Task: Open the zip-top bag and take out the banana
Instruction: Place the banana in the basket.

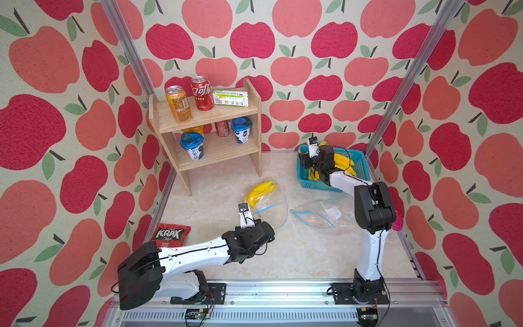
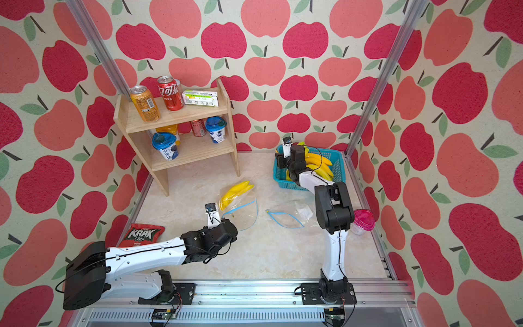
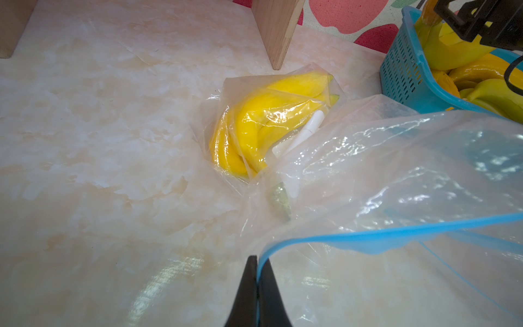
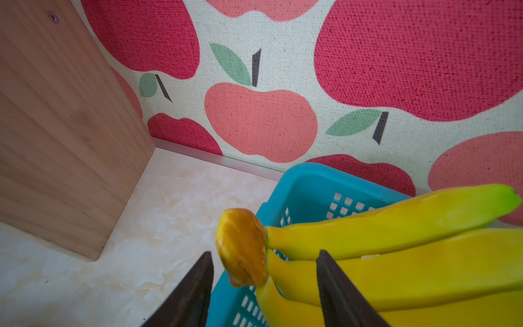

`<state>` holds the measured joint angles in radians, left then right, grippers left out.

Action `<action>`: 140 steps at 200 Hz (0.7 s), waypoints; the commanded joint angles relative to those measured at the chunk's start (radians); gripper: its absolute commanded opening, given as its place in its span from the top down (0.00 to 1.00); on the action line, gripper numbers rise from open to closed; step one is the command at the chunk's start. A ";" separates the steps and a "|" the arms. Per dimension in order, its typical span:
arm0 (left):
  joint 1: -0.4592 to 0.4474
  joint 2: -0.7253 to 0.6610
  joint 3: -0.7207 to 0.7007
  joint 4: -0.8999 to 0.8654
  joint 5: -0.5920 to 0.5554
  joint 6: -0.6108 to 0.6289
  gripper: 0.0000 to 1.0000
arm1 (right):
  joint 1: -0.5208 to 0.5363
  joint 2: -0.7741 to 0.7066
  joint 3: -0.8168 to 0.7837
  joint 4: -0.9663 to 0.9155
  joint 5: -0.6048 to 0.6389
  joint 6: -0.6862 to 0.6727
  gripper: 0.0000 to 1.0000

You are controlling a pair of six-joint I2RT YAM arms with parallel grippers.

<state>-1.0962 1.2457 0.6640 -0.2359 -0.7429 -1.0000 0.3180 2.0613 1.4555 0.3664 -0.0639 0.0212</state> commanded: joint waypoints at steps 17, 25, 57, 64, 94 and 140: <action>0.003 0.015 0.012 -0.023 0.000 0.012 1.00 | 0.027 -0.219 -0.077 0.046 0.001 0.036 0.30; 0.002 0.015 0.014 -0.026 -0.002 0.011 1.00 | 0.034 -0.270 -0.100 0.029 -0.007 0.041 0.29; -0.016 0.001 0.029 -0.031 -0.031 0.016 1.00 | 0.070 -0.492 -0.203 -0.194 -0.028 0.139 0.27; -0.025 0.001 0.037 -0.032 -0.045 0.025 1.00 | 0.079 -0.541 -0.236 -0.249 -0.058 0.166 0.28; -0.040 0.021 0.074 -0.029 -0.062 0.057 1.00 | 0.156 -0.767 -0.450 -0.353 -0.120 0.222 0.30; -0.050 0.009 0.083 0.032 -0.049 0.100 1.00 | 0.306 -1.122 -0.790 -0.315 -0.223 0.257 0.39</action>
<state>-1.1385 1.2594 0.7197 -0.2291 -0.7692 -0.9466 0.5610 1.0668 0.7700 0.0776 -0.2092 0.2527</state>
